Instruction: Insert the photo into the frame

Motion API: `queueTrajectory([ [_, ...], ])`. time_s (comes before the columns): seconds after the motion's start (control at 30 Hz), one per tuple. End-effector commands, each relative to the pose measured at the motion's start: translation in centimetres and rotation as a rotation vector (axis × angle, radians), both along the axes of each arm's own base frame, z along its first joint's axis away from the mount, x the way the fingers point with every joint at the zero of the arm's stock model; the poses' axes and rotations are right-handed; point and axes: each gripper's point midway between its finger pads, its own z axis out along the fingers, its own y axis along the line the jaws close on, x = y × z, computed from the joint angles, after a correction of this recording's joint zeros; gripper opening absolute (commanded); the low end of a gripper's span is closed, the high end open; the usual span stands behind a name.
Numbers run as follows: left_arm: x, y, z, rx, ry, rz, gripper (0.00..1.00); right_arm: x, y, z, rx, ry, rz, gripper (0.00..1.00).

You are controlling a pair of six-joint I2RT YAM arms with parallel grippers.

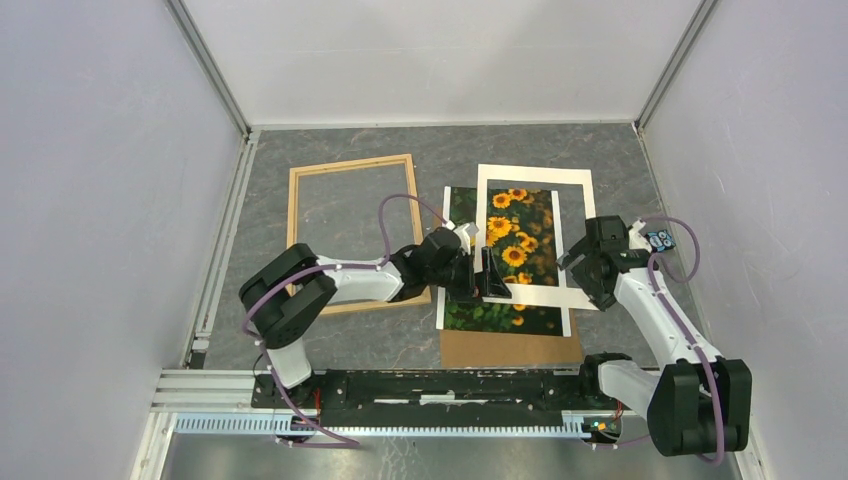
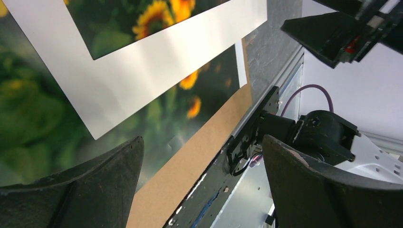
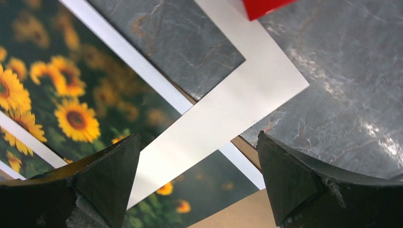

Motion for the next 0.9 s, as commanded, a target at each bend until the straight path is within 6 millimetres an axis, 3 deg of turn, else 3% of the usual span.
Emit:
queueTrajectory([
  [0.0,0.7,0.8,3.1,0.000,-0.150,-0.003,1.00,-0.9,-1.6,-0.1,-0.006,-0.001,-0.260,0.98],
  [0.4,0.7,2.9,5.5,0.033,-0.266,-0.011,1.00,-2.0,-1.9,-2.6,-0.002,0.092,-0.390,0.91],
  [0.87,0.1,4.2,5.7,0.064,-0.303,-0.032,1.00,-2.5,-2.4,-4.1,-0.014,0.121,-0.475,0.86],
])
